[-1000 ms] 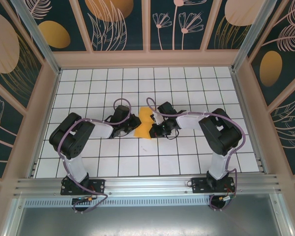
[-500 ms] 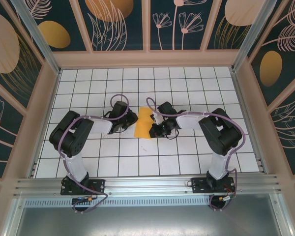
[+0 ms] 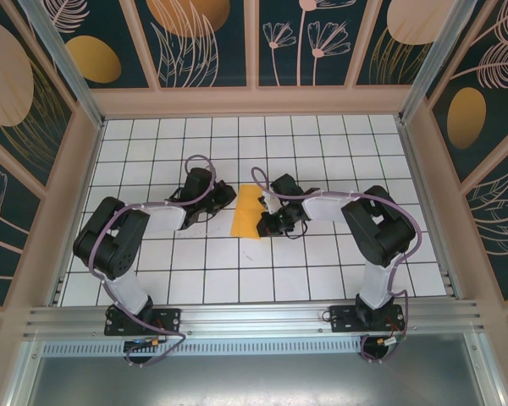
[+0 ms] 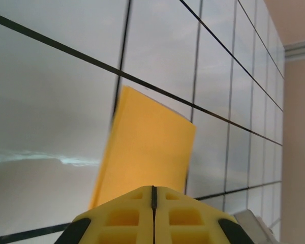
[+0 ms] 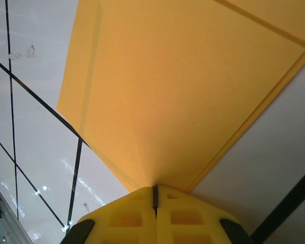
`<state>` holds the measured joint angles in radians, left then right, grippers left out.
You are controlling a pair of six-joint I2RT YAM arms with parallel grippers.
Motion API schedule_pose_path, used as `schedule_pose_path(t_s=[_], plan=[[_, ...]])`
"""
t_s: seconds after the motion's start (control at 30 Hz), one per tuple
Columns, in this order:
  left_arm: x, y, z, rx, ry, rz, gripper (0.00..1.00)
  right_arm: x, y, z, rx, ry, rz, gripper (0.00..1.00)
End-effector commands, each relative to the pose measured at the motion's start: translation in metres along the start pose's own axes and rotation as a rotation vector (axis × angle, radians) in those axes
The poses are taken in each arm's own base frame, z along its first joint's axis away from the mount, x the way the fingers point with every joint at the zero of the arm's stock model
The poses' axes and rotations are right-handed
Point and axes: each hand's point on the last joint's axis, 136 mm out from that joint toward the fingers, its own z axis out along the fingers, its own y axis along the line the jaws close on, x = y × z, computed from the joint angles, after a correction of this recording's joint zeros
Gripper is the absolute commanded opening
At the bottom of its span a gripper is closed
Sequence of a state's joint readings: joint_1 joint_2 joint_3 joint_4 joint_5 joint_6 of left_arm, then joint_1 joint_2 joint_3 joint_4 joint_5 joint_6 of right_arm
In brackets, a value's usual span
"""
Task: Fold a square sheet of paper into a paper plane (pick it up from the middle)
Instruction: Fold the triangle a second time at the center of the table.
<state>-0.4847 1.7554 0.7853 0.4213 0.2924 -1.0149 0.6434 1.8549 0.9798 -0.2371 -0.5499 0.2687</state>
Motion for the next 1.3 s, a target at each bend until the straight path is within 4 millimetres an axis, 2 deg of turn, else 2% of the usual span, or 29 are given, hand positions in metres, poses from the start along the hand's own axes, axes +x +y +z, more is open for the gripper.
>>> schedule_pose_path(t_s=[0.0,0.13,0.37,0.57,0.73,0.87,1.0,1.1,1.27], plan=[[0.025,-0.024,0.016,0.104,0.133,0.011,0.08,0.072,-0.074,0.012,0.289,0.22,0.138,0.0],[0.032,-0.002,0.028,0.04,0.136,-0.021,0.08,0.071,-0.073,0.012,0.287,0.216,0.14,0.0],[0.038,0.041,0.036,-0.067,0.102,-0.031,0.1,0.064,-0.065,0.01,0.257,0.195,0.132,0.0],[0.045,0.057,0.039,-0.072,0.094,-0.03,0.1,0.043,-0.046,0.001,0.205,0.137,0.115,0.0],[0.049,0.064,0.038,-0.085,0.103,-0.027,0.1,0.007,-0.006,-0.019,0.069,0.033,0.077,0.01],[0.05,0.064,0.037,-0.083,0.107,-0.025,0.1,-0.011,0.018,-0.021,-0.039,0.005,0.06,0.01],[0.051,0.063,0.038,-0.082,0.113,-0.021,0.1,-0.024,0.027,-0.017,-0.084,-0.006,0.056,0.01],[0.051,0.062,0.039,-0.08,0.117,-0.018,0.1,-0.035,0.04,-0.024,-0.125,-0.035,0.05,0.0],[0.05,0.062,0.04,-0.086,0.121,-0.015,0.1,-0.047,0.037,-0.004,-0.123,0.0,0.064,0.0]])
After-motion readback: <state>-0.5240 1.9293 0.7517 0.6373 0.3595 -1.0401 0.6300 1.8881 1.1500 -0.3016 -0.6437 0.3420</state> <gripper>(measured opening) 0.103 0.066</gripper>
